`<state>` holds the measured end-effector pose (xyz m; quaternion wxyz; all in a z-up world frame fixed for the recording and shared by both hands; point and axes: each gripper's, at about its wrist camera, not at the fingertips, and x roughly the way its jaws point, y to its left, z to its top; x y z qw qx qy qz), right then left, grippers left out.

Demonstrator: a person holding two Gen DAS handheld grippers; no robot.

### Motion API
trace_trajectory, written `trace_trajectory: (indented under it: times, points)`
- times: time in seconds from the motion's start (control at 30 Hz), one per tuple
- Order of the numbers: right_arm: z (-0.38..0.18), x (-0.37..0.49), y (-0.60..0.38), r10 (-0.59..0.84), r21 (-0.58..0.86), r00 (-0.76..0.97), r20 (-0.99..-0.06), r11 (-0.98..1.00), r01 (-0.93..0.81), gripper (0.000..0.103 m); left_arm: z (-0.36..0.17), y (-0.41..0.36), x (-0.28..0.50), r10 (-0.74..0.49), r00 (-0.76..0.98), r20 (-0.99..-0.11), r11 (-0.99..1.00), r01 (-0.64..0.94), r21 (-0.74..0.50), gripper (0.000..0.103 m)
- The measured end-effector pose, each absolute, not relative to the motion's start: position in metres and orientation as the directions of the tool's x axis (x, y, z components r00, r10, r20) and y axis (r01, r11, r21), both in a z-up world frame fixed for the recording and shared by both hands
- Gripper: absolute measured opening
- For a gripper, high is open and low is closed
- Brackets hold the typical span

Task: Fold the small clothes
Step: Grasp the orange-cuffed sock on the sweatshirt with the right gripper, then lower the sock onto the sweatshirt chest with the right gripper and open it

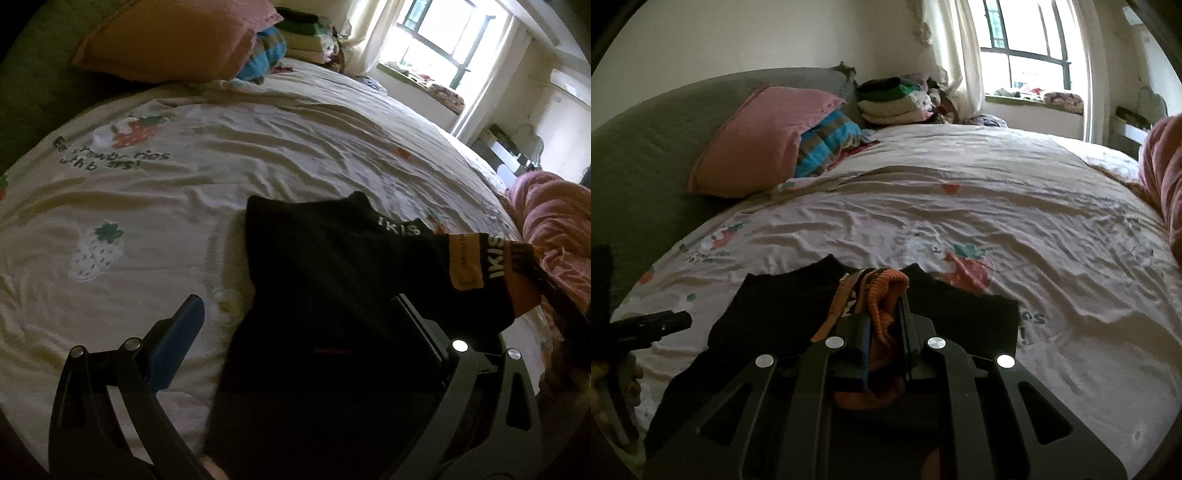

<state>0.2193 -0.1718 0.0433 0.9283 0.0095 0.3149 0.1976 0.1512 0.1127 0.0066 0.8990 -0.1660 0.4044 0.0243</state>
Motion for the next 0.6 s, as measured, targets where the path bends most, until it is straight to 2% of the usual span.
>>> trace_trajectory:
  times: [0.6]
  points:
    - [0.026,0.224,-0.188,0.328,0.148,0.707,-0.626,0.941,-0.304,0.012,0.001,0.087,0.165,-0.100,0.651,-0.753,0.962,-0.129,-0.239,0.093]
